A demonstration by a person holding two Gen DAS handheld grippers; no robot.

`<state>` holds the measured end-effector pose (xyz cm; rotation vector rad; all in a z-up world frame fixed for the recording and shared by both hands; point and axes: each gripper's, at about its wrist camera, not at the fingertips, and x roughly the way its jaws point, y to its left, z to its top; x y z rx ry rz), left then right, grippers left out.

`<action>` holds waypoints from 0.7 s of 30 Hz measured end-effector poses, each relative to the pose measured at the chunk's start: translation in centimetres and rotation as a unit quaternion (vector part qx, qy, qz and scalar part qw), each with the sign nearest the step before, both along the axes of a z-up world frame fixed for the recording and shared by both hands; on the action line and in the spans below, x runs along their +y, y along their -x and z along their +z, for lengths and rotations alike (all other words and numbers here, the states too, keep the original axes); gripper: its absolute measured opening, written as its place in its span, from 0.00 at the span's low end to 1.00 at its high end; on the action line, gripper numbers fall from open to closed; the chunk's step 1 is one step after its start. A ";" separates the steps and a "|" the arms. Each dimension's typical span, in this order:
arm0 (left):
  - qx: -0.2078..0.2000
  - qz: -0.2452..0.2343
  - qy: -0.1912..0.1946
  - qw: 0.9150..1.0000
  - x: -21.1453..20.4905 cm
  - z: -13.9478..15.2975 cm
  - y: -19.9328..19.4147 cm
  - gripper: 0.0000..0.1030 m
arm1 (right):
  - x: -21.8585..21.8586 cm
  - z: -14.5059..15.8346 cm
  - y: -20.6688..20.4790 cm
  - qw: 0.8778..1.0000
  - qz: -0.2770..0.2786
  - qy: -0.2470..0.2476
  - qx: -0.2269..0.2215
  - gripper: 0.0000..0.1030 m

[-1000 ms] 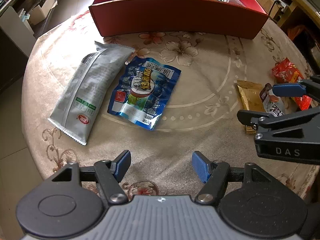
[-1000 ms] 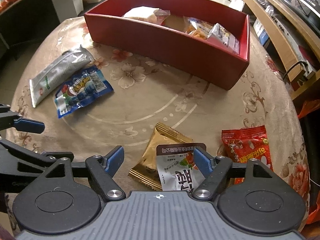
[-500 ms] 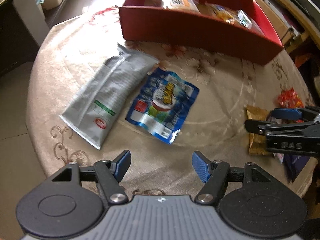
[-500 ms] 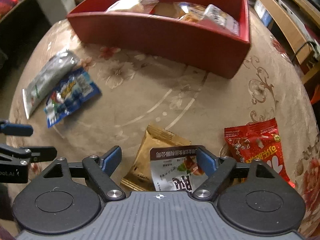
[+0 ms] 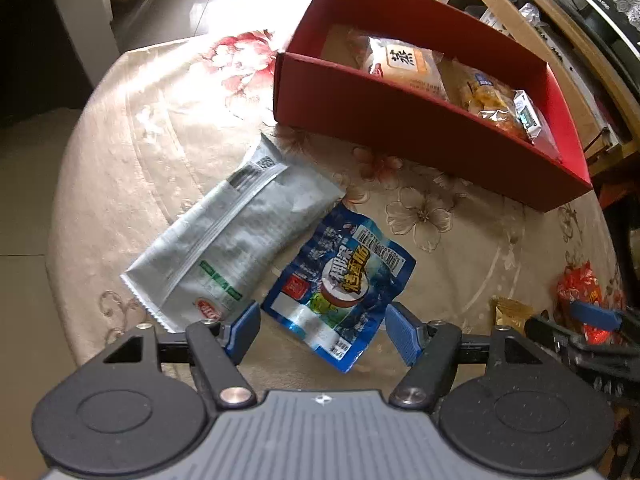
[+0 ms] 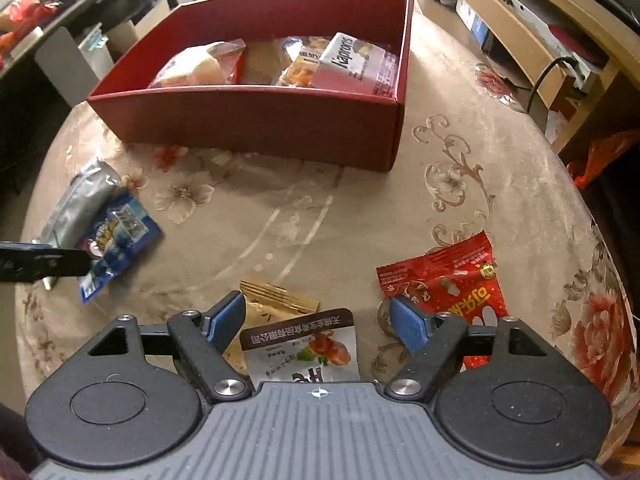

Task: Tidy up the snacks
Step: 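Close the left tool on the blue sausage packet while the right tool grasps the white fruit-print packet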

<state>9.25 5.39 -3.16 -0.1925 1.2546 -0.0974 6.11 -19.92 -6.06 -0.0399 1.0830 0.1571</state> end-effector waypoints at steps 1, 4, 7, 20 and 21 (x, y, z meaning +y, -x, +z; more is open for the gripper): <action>-0.007 -0.007 -0.003 1.000 -0.4 0.0 -0.2 0.67 | 0.1 0.1 0.2 1.000 0.005 -0.003 0.001 0.82; -0.015 -0.036 -0.020 0.999 -1.6 -0.1 -1.3 0.72 | 0.1 0.2 0.6 1.000 0.014 -0.006 0.002 0.82; -0.008 -0.050 -0.037 0.998 -2.4 -1.0 -2.7 0.73 | -0.2 0.2 0.8 1.000 0.014 -0.009 0.003 0.82; -0.009 -0.103 -0.064 0.993 -4.3 -1.8 -1.7 0.71 | -0.5 -0.1 1.0 1.000 0.016 -0.004 0.010 0.83; -0.006 -0.103 -0.060 0.993 -4.2 -1.8 -1.4 0.70 | -0.5 -0.1 1.0 1.000 0.014 -0.004 0.009 0.82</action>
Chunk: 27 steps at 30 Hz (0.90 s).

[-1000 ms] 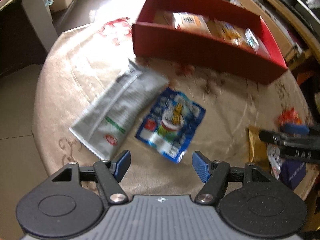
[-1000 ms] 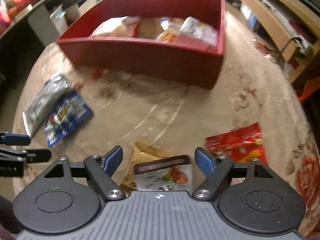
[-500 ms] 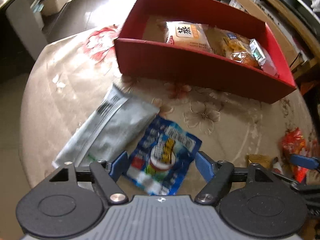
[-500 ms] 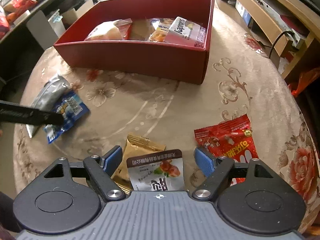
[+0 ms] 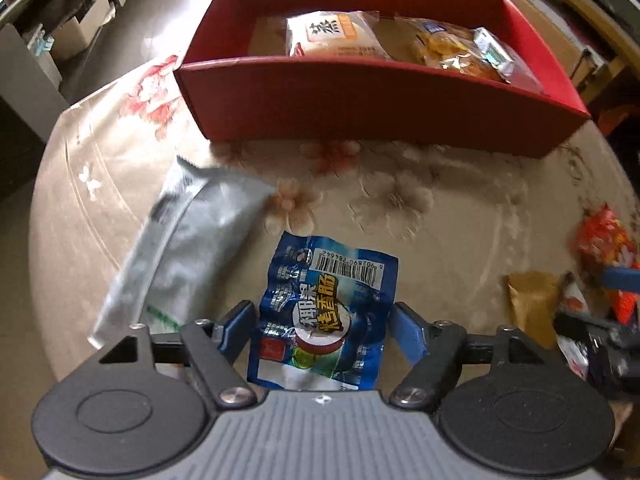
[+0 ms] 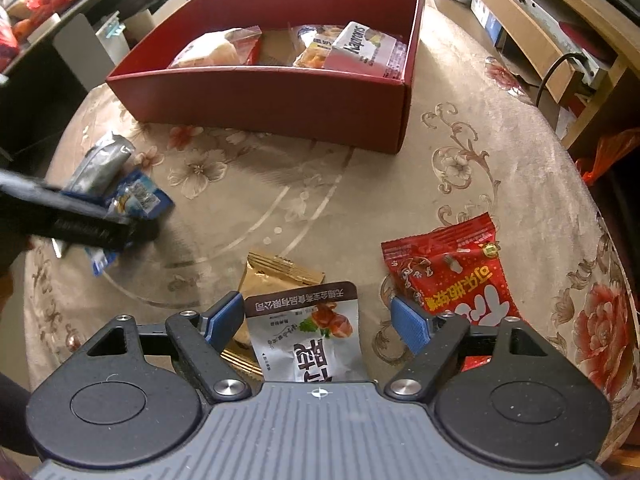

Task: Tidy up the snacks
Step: 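Close the left tool on the blue sausage packet while the right tool grasps the white fruit-print packet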

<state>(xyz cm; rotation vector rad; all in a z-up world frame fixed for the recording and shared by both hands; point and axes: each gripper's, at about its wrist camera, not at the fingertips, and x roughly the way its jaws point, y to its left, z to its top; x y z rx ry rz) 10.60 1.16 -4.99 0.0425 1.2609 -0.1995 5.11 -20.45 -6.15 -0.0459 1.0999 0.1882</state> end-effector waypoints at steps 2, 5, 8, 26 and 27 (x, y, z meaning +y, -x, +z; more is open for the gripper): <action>0.001 0.007 0.003 1.000 0.1 0.1 0.7 0.70 | 0.1 0.1 0.0 1.000 -0.001 0.003 -0.001 0.80; 0.009 0.018 0.022 1.000 0.3 0.4 1.7 0.69 | 0.0 0.2 0.1 1.000 0.000 -0.001 -0.003 0.79; 0.002 0.016 0.030 0.999 0.3 1.1 2.6 0.69 | -0.6 0.0 0.3 1.000 -0.006 -0.004 0.003 0.79; 0.027 0.000 0.051 0.998 0.7 0.5 2.4 0.70 | -0.9 -1.8 1.1 0.999 0.027 -0.019 0.043 0.86; 0.025 -0.001 0.049 0.998 0.6 0.5 2.5 0.70 | -0.7 -1.8 1.2 0.999 0.023 -0.016 0.040 0.86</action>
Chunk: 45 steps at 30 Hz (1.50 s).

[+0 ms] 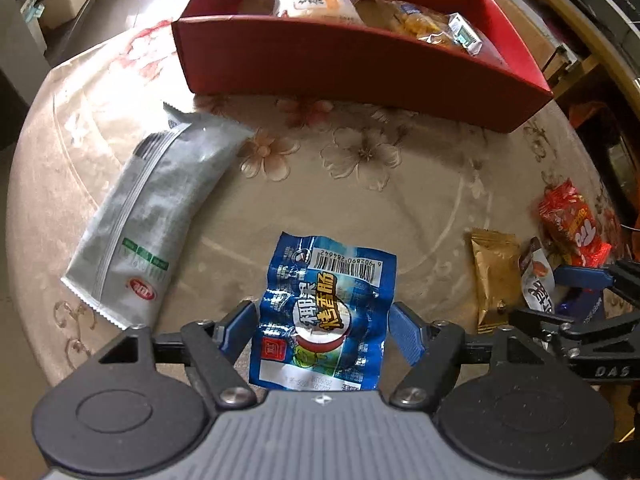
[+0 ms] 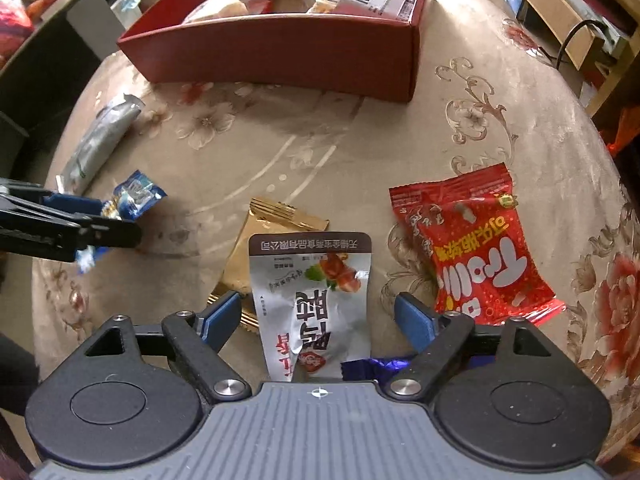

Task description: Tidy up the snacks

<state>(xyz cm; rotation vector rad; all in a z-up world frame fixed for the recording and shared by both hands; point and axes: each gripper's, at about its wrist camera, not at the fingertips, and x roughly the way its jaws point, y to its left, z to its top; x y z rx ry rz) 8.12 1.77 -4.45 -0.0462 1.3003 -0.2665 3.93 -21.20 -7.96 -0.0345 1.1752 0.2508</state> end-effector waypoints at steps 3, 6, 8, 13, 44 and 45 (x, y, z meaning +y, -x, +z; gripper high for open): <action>0.001 -0.001 -0.002 1.000 -0.2 -0.2 0.0 0.71 | 0.8 0.1 0.4 1.000 0.004 0.017 -0.010 0.75; -0.003 -0.003 -0.008 1.000 -0.8 -0.3 0.1 0.75 | 1.1 0.1 1.0 1.000 -0.001 0.018 -0.020 0.63; -0.012 -0.001 -0.024 1.000 -1.4 -0.3 0.5 0.73 | 1.3 0.1 1.5 1.000 0.000 0.019 -0.024 0.61; -0.016 0.015 -0.030 0.999 -1.7 -0.1 1.3 0.67 | 1.8 1.3 2.9 0.999 0.000 0.017 -0.050 0.60; -0.040 -0.011 -0.069 0.997 -2.4 -0.4 8.6 0.67 | 5.1 -0.7 7.3 0.998 0.018 0.053 -0.036 0.61; -0.036 -0.010 -0.065 0.997 -2.4 -0.3 8.7 0.66 | 5.1 -0.8 7.5 0.998 0.016 0.055 -0.038 0.61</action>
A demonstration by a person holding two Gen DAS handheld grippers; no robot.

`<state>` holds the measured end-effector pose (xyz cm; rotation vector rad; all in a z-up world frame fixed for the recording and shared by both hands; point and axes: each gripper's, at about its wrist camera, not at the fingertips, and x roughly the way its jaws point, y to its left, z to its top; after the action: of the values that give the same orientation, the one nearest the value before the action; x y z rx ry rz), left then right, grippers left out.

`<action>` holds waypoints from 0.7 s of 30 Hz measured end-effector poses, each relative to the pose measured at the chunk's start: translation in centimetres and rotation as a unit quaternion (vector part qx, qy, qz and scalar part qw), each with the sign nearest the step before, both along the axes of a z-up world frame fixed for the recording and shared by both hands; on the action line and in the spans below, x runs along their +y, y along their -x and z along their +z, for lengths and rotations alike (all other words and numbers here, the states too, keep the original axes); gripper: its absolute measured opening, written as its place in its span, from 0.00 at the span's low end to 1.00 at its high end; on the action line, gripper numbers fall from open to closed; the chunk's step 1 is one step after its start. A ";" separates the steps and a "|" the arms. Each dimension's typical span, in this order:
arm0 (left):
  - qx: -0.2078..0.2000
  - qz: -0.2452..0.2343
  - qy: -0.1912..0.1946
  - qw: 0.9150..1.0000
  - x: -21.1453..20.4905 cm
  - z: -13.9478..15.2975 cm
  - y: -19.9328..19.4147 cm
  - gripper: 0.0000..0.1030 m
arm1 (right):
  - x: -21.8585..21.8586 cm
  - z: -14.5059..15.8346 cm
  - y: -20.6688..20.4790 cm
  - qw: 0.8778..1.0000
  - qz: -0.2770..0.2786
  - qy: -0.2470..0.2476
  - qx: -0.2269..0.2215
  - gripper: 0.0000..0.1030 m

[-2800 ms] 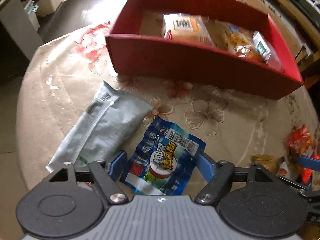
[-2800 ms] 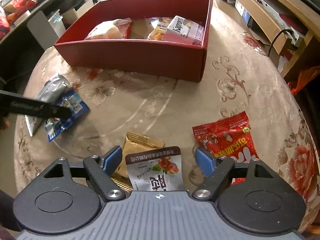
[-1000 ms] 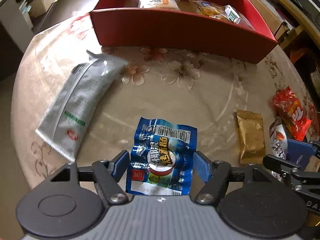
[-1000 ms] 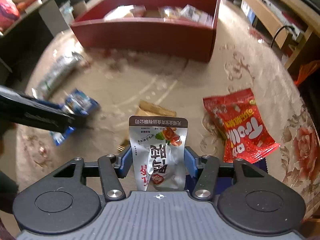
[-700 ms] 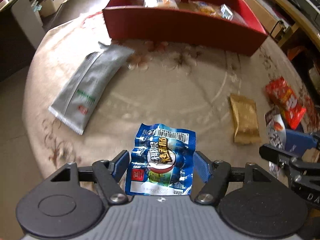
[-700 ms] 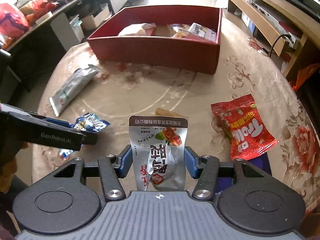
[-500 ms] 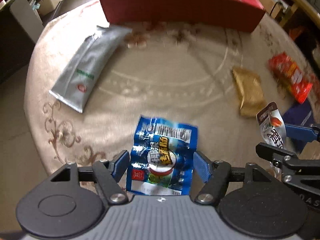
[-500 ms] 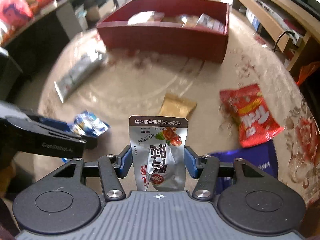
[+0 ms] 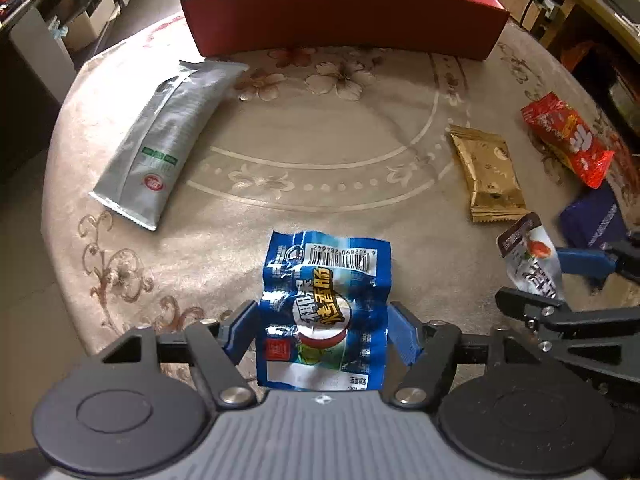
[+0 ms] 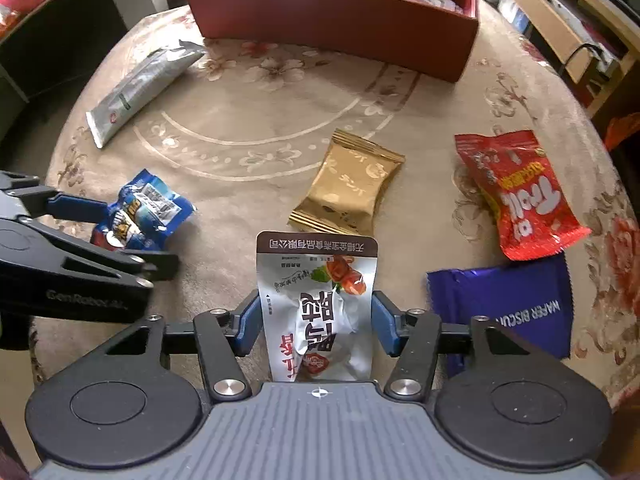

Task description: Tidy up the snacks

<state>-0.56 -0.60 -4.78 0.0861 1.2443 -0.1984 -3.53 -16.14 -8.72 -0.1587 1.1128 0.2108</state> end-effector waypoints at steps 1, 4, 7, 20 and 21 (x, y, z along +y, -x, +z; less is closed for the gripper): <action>0.000 0.002 0.000 1.000 0.0 0.1 0.1 0.66 | 0.0 0.1 0.2 1.000 -0.002 -0.001 -0.003 0.60; 0.000 0.007 0.011 1.000 0.0 0.5 0.3 0.66 | -0.3 0.7 0.7 1.000 -0.012 -0.012 -0.014 0.60; -0.013 0.008 0.026 1.000 0.0 1.5 0.5 0.66 | -0.6 1.9 1.2 0.999 -0.022 -0.024 -0.036 0.59; -0.053 0.023 0.042 0.997 -0.5 3.5 -2.3 0.66 | -0.8 4.3 -1.4 0.995 -0.040 -0.041 -0.080 0.60; -0.056 0.024 0.042 0.997 -0.6 3.7 -2.7 0.66 | -0.9 4.5 -1.8 0.995 -0.042 -0.044 -0.084 0.60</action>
<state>2.10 -1.17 -1.06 -0.0043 1.1246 -0.2016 -1.69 -17.02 -4.17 -0.0489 0.9393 0.1672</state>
